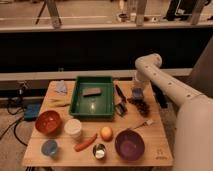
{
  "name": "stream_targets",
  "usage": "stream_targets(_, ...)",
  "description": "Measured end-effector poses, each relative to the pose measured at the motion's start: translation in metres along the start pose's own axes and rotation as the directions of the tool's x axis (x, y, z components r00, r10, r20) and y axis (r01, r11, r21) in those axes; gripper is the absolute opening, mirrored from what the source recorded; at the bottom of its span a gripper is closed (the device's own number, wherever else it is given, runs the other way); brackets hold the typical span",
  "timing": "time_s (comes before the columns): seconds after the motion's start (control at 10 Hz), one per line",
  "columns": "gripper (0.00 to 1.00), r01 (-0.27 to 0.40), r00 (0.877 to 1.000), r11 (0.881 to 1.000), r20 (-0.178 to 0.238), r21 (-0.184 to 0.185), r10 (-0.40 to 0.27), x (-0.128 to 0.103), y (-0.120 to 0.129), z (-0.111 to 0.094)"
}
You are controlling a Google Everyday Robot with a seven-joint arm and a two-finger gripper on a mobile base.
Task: Place sponge in purple bowl
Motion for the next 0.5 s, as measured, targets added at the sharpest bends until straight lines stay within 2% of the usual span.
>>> stream_targets(0.3,0.09,0.001,1.0,1.0,-0.001,0.017,-0.001,-0.014,-0.004,-0.018)
stream_targets(0.5,0.22,-0.005,1.0,1.0,0.0,0.016,0.005,-0.026,0.005,-0.023)
